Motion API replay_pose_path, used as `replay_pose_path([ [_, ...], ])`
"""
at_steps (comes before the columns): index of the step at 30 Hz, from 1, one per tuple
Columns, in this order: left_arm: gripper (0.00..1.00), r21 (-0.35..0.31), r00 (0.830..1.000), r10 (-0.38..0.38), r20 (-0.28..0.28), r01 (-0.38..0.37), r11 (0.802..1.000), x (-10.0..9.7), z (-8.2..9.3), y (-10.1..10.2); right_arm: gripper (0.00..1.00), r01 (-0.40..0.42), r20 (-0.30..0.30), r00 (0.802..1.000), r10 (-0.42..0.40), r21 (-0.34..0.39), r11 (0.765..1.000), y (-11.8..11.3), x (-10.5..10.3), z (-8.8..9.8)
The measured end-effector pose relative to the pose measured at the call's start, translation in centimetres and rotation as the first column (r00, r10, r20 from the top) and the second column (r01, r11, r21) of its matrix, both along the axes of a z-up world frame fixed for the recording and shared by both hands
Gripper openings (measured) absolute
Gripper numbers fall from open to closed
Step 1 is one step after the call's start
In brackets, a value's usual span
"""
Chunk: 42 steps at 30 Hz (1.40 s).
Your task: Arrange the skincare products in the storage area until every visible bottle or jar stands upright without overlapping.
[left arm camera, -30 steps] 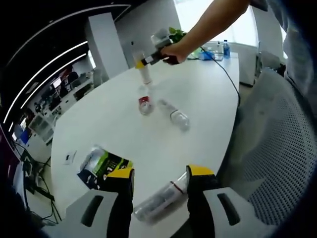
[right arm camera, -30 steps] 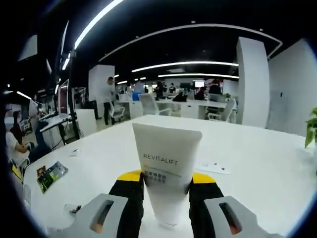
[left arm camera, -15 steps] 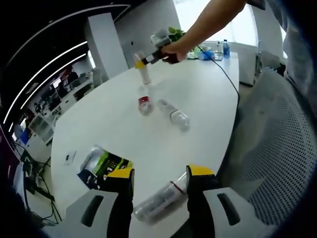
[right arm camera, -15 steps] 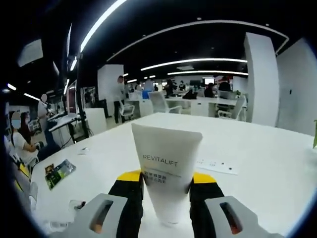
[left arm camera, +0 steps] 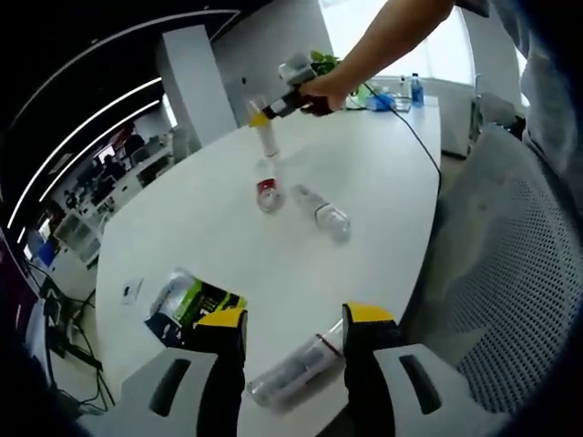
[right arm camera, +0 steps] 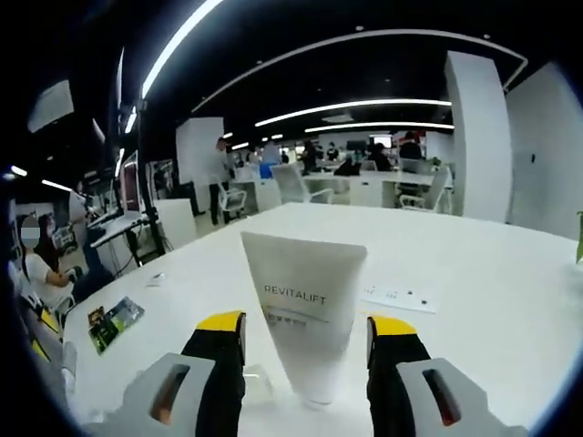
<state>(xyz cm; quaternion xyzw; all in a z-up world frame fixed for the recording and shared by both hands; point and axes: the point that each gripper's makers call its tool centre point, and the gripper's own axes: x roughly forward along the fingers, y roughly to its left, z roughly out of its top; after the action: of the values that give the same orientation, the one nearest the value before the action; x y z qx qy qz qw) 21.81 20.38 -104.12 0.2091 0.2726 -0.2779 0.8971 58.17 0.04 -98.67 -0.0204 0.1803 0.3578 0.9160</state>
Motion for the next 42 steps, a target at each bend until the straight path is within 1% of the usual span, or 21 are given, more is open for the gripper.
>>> replay_pose_path([
  [3, 0.38, 0.001, 1.0, -0.004, 0.004, 0.004, 1.0, 0.0, 0.1, -0.1, 0.54, 0.018, -0.068, 0.998, -0.018, -0.001, 1.0, -0.7, -0.8, -0.6],
  [6, 0.38, -0.001, 1.0, -0.006, 0.006, 0.006, 1.0, 0.0, 0.1, -0.1, 0.53, 0.016, -0.079, 0.997, -0.018, -0.025, 1.0, -1.4, -1.7, -0.9],
  [8, 0.38, 0.0, 1.0, -0.008, 0.009, 0.008, 1.0, -0.1, 0.2, -0.2, 0.52, 0.002, -0.101, 0.995, -0.006, -0.04, 0.999, -1.7, -2.7, -1.2],
  [13, 0.37, 0.0, 1.0, -0.015, 0.02, 0.015, 1.0, -0.1, 0.4, -0.3, 0.51, -0.055, -0.158, 0.987, 0.038, -0.104, 0.993, -2.2, -5.0, -2.2],
  [14, 0.37, 0.001, 1.0, -0.016, 0.021, 0.016, 1.0, -0.1, 0.4, -0.3, 0.5, -0.084, -0.185, 0.981, 0.059, -0.129, 0.988, -2.3, -5.9, -2.7],
  [17, 0.37, 0.004, 0.999, -0.02, 0.026, 0.02, 1.0, -0.1, 0.4, -0.3, 0.49, -0.152, -0.204, 0.972, 0.117, -0.166, 0.974, -1.9, -7.7, -3.2],
  [19, 0.37, 0.005, 0.999, -0.022, 0.026, 0.022, 1.0, -0.2, 0.4, -0.4, 0.49, -0.217, -0.237, 0.957, 0.168, -0.196, 0.956, -1.4, -9.3, -3.8],
  [22, 0.37, 0.005, 0.999, -0.025, 0.036, 0.025, 1.0, -0.2, 0.6, -0.4, 0.5, -0.331, -0.262, 0.928, 0.264, -0.258, 0.908, -0.4, -11.4, -4.6],
  [25, 0.36, 0.009, 0.999, -0.027, 0.038, 0.027, 1.0, -0.3, 0.6, -0.4, 0.51, -0.402, -0.313, 0.893, 0.324, -0.228, 0.887, 1.0, -13.3, -4.8],
  [27, 0.36, 0.01, 0.999, -0.028, 0.041, 0.028, 1.0, -0.2, 0.6, -0.4, 0.51, -0.421, -0.307, 0.888, 0.342, -0.244, 0.874, 1.5, -13.6, -4.7],
  [28, 0.35, 0.01, 0.999, -0.028, 0.046, 0.028, 1.0, -0.2, 0.7, -0.4, 0.51, -0.443, -0.316, 0.877, 0.362, -0.242, 0.863, 1.9, -13.9, -4.8],
  [30, 0.35, 0.011, 0.998, -0.028, 0.049, 0.028, 1.0, -0.2, 0.8, -0.4, 0.51, -0.466, -0.325, 0.865, 0.381, -0.244, 0.85, 2.4, -14.4, -4.8],
  [31, 0.35, 0.013, 0.998, -0.028, 0.049, 0.027, 1.0, -0.2, 0.8, -0.3, 0.51, -0.493, -0.333, 0.852, 0.405, -0.246, 0.835, 2.9, -14.9, -4.7],
  [32, 0.35, 0.016, 0.998, -0.029, 0.05, 0.028, 0.999, -0.2, 0.8, -0.3, 0.51, -0.499, -0.334, 0.849, 0.41, -0.249, 0.83, 3.0, -15.0, -4.7],
  [33, 0.34, 0.018, 0.998, -0.027, 0.051, 0.026, 1.0, -0.2, 0.7, -0.2, 0.52, -0.529, -0.338, 0.834, 0.436, -0.269, 0.805, 3.5, -15.4, -4.8],
  [34, 0.34, 0.017, 0.998, -0.025, 0.05, 0.024, 1.0, -0.2, 0.7, -0.1, 0.52, -0.539, -0.339, 0.829, 0.446, -0.271, 0.797, 3.9, -15.6, -4.7],
  [36, 0.33, 0.017, 0.999, -0.023, 0.046, 0.022, 1.0, -0.2, 0.7, -0.1, 0.52, -0.574, -0.347, 0.808, 0.477, -0.283, 0.768, 4.6, -16.3, -4.8],
  [37, 0.33, 0.018, 0.999, -0.024, 0.047, 0.023, 1.0, -0.2, 0.6, -0.1, 0.53, -0.596, -0.352, 0.794, 0.495, -0.293, 0.748, 5.0, -16.6, -4.8],
  [39, 0.33, 0.021, 0.999, -0.027, 0.046, 0.026, 0.999, -0.3, 0.6, -0.1, 0.53, -0.617, -0.349, 0.781, 0.518, -0.301, 0.727, 5.6, -17.0, -4.8],
  [41, 0.33, 0.024, 0.999, -0.028, 0.045, 0.027, 0.999, -0.3, 0.6, -0.1, 0.53, -0.651, -0.353, 0.756, 0.551, -0.33, 0.683, 6.2, -17.4, -5.1],
  [42, 0.33, 0.022, 0.999, -0.028, 0.046, 0.027, 0.999, -0.3, 0.6, -0.1, 0.53, -0.673, -0.359, 0.739, 0.57, -0.343, 0.656, 6.6, -17.8, -5.3],
])
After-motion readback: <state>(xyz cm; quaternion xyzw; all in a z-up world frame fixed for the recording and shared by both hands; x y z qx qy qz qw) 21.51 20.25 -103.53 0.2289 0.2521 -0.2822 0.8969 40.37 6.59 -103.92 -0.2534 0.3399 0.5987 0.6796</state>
